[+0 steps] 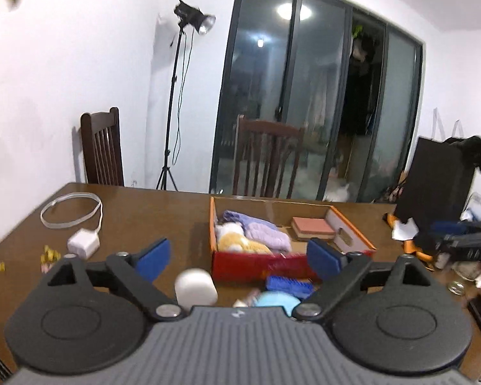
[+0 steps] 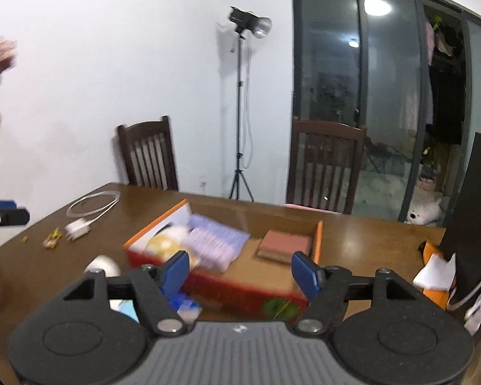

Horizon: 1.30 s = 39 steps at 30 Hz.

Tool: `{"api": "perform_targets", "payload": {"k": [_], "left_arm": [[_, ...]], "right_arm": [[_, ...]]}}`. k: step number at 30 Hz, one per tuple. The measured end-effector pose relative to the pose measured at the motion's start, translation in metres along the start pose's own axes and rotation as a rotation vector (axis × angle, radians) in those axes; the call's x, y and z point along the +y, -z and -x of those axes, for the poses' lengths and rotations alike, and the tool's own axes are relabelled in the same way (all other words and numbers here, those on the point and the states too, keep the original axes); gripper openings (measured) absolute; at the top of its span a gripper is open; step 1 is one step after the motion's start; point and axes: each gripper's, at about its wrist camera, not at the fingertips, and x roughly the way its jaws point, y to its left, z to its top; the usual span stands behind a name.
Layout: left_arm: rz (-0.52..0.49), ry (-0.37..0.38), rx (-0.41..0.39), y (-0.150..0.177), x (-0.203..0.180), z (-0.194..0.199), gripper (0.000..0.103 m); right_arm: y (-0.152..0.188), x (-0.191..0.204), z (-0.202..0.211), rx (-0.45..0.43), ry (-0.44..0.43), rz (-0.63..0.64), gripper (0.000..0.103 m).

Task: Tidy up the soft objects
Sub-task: 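Withdraw both grippers from the box toward the pink satin scrunchie, then close both grippers on the pink satin scrunchie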

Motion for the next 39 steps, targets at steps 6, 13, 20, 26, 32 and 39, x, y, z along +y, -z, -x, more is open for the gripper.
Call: {"api": "perform_targets", "payload": {"k": [6,13,20,26,32,39], "left_arm": [[0.038,-0.037,0.024,0.086,0.000,0.054,0.101],[-0.026,-0.035,0.109,0.113,0.000,0.055,0.101],[0.051,0.013,0.111,0.110,0.005,0.012,0.098],[0.055,0.009,0.117,0.095,0.006,-0.056,0.049],[0.111,0.021,0.176,0.115,0.019,-0.072,0.034],[0.123,0.017,0.266,0.144,0.018,-0.041,0.031]], "right_arm": [[0.102,0.038,0.041,-0.056,0.089,0.066,0.083],[0.154,0.055,0.053,0.039,0.028,0.003,0.083],[0.147,0.078,0.030,0.050,-0.029,0.003,0.082],[0.142,0.096,-0.002,0.096,-0.099,-0.004,0.080],[0.130,0.096,-0.019,0.084,-0.144,-0.062,0.080],[0.128,0.102,-0.047,0.135,-0.238,-0.159,0.077]]}}
